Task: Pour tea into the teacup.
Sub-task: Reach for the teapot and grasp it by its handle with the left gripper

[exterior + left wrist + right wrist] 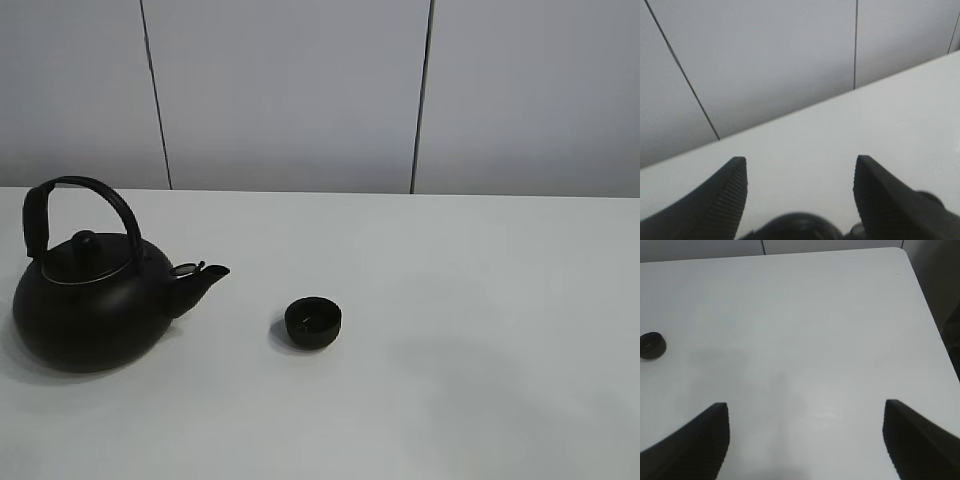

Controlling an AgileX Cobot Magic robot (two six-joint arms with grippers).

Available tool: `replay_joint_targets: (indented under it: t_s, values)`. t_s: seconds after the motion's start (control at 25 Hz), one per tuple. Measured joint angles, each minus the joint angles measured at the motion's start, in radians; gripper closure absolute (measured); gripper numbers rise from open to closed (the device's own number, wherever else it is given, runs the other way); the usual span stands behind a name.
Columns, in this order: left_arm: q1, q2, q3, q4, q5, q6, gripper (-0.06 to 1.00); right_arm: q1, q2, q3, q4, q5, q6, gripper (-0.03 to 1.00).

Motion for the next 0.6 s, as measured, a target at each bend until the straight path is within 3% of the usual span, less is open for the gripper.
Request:
replay_joint_targets:
  t_s: [0.16, 0.36, 0.6]
  values:
    - [0.083, 0.000, 0.143, -0.003, -0.052, -0.002, 0.49, 0.000, 0.000, 0.000, 0.000, 0.000, 0.001, 0.39]
    - [0.262, 0.000, 0.271, -0.002, -0.234, 0.013, 0.49, 0.000, 0.000, 0.000, 0.000, 0.000, 0.001, 0.39]
    - [0.432, 0.003, 0.365, 0.001, -0.431, 0.115, 0.49, 0.000, 0.000, 0.000, 0.000, 0.000, 0.001, 0.39]
